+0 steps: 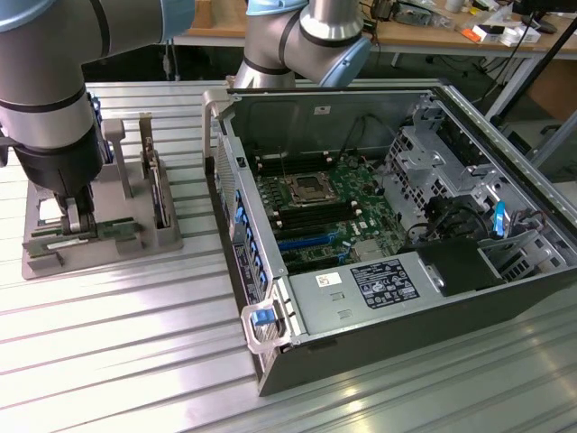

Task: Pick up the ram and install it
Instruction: 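Pick up the ram and move it above insertion slot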

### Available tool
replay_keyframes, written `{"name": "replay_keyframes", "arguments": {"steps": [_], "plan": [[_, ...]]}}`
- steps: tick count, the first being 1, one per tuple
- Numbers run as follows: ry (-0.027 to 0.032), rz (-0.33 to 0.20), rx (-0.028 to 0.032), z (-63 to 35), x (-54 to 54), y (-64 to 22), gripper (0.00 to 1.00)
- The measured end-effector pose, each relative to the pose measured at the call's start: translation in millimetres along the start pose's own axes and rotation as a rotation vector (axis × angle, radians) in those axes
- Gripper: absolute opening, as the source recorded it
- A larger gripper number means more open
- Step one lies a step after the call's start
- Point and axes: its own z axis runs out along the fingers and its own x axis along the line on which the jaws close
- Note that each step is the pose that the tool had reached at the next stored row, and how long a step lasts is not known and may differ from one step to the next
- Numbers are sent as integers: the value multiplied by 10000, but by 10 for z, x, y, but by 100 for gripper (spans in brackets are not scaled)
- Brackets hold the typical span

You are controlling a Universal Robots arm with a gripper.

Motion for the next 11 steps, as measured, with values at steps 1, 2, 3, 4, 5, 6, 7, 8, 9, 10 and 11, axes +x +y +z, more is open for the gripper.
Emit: {"name": "replay_keyframes", "arguments": {"steps": [1, 2, 3, 4, 5, 6, 7, 8, 9, 10, 11], "plan": [[-1, 1, 0, -22, -1, 1, 12], [0, 1, 0, -36, -1, 2, 12], [0, 0, 0, -47, -1, 2, 12], [-1, 0, 1, -53, -1, 2, 12], [0, 0, 0, -61, -1, 3, 12], [0, 0, 0, -67, -1, 3, 12], [-2, 0, 2, -78, -2, 3, 12], [-2, 0, 3, -80, -2, 3, 12], [-1, 0, 1, -85, -2, 4, 12], [-1, 0, 1, -86, -2, 4, 12], [-1, 0, 0, -87, -2, 4, 12]]}}
